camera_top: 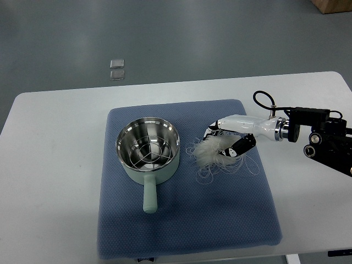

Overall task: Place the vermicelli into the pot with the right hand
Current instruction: 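Lift the vermicelli with the right hand and carry it over the pot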

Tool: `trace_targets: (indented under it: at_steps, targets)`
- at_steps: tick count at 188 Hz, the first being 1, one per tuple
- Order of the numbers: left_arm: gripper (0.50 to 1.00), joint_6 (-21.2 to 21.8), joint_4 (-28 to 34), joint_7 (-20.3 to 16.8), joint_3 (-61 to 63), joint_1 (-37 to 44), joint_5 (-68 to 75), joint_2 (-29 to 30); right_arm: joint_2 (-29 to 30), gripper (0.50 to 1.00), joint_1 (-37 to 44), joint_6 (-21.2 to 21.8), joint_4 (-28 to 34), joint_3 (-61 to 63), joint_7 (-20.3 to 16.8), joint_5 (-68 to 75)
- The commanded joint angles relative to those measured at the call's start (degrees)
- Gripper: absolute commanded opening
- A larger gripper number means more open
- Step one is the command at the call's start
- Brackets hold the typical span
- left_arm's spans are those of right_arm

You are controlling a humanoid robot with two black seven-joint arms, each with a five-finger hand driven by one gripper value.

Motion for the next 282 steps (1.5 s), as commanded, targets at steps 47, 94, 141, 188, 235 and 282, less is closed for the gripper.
trace_targets:
  at_steps: [47,94,141,188,235,282]
  targets:
    - [1.000,0.00,0.00,0.00,0.00,0.00,0.00,0.00,-0.09,0.584,0.17,-0.02,0.01,2.75,0.01,2.48]
    - [1.000,0.00,0.00,0.00,0.09,0.00,0.00,0.00,-0.18,0.584,1.49,1.21,0.01,6.26,-0.08,2.48]
    - [1.000,0.00,0.00,0.00,0.09,0.00,0.00,0.00,-0.09,0.584,4.21,1.47,0.01,7.50,-0.35,2.57]
    - [1.000,0.00,0.00,0.00,0.09,0.00,0.00,0.00,1.49,0.588,7.64,1.47,-0.08,7.50,-0.35,4.94]
    - [1.000,0.00,0.00,0.00,0.09,0.00,0.00,0.00,7.65,0.596,8.43,1.03,-0.08,7.50,-0.35,5.99]
    - [1.000,0.00,0.00,0.00,0.09,0.00,0.00,0.00,14.41,0.599,8.34,0.59,-1.48,7.41,-0.43,5.91]
